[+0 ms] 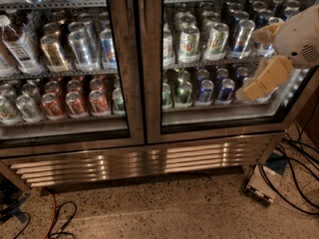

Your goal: Open right fridge door

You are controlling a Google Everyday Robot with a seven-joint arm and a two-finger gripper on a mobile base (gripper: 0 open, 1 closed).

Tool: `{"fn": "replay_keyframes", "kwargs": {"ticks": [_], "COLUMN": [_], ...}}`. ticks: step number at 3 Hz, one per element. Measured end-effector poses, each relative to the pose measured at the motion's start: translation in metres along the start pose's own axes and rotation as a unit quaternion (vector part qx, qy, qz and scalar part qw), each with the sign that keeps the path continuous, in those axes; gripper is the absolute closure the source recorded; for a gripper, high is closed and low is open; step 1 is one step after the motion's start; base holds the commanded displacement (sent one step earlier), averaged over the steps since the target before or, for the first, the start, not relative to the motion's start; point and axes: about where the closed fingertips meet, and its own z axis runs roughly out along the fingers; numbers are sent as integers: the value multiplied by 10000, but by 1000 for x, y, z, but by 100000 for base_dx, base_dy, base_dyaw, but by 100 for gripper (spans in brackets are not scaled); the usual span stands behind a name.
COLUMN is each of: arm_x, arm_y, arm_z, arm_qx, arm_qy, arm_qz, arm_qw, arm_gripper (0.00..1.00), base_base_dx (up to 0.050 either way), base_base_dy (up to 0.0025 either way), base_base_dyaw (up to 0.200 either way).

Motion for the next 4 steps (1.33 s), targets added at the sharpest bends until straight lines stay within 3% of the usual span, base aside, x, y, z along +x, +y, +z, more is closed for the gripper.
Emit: {"fn": "replay_keyframes", "kwargs": {"ticks": [1, 2, 3, 4], "arm_x": [-33, -66, -83, -83], "arm_y": [-5, -5, -1, -1], "arm_z": [35, 63, 80, 80], "arm_qx": [-293, -647, -1004, -1013], "arm_qy": [-895, -1692, -2052, -2061], "arm_qz": [-328, -625, -695, -690], "arm_qw": [9950, 9815, 9711, 9708], "arm_gripper": [0, 0, 0, 0], "base_base_dx": [0, 0, 0, 0], "base_base_dy": [0, 0, 0, 0], "base_base_dyaw": [0, 0, 0, 0]}}
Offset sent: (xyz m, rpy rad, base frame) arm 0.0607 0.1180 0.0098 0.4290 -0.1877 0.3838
